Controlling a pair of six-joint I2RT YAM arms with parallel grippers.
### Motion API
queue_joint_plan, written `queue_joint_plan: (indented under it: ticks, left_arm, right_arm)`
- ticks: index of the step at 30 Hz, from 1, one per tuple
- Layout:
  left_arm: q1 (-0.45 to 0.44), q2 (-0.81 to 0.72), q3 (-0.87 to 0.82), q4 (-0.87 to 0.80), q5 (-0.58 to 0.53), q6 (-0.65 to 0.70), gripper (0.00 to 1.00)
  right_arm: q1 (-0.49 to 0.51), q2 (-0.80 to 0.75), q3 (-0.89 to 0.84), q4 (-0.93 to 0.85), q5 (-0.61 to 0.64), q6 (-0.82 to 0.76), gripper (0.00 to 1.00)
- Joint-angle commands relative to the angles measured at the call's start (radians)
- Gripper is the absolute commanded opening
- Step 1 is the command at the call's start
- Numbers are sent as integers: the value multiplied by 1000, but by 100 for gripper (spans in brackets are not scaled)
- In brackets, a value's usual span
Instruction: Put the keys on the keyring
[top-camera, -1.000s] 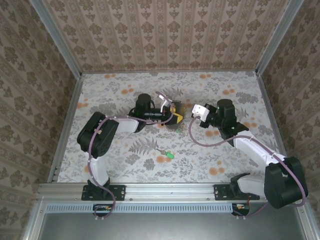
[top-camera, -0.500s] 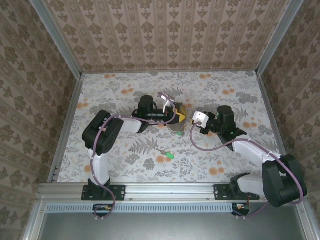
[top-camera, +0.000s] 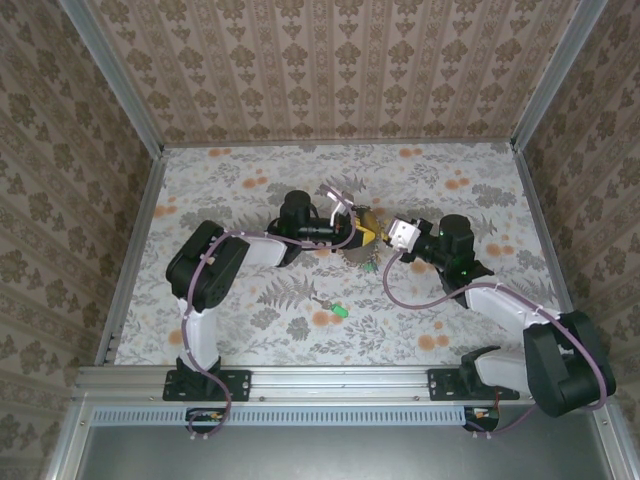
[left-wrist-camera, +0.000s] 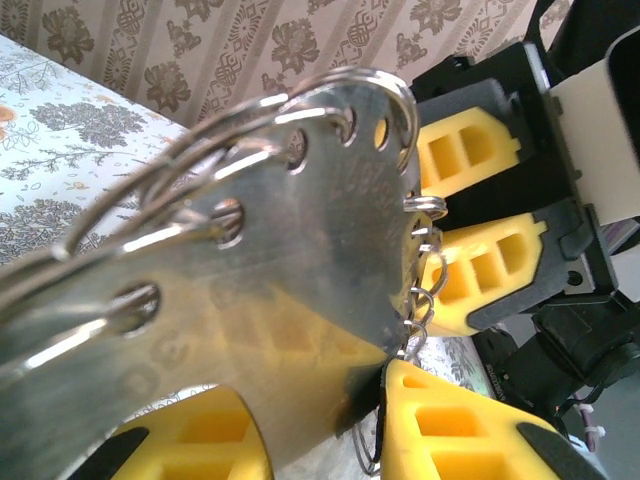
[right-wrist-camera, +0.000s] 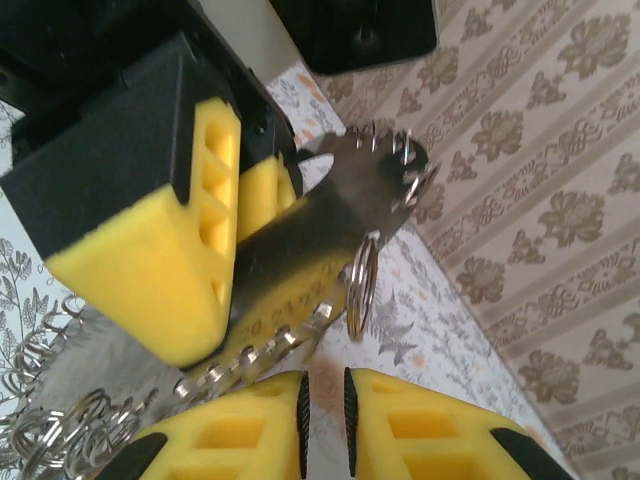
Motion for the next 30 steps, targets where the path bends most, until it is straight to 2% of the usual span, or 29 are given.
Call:
queue_joint_plan:
  ticks: [1, 22, 30]
  left_arm:
    - [-5, -8, 35, 55, 30, -14, 24]
    - [-27, 3, 45, 47, 41, -16, 23]
    - [-30, 6, 46, 48, 42, -14, 22]
  right_arm:
    - [8, -31, -6, 35, -70, -35, 23]
    - [10, -23, 5, 78, -28, 12, 17]
    - [11, -17, -2, 122, -15, 36, 10]
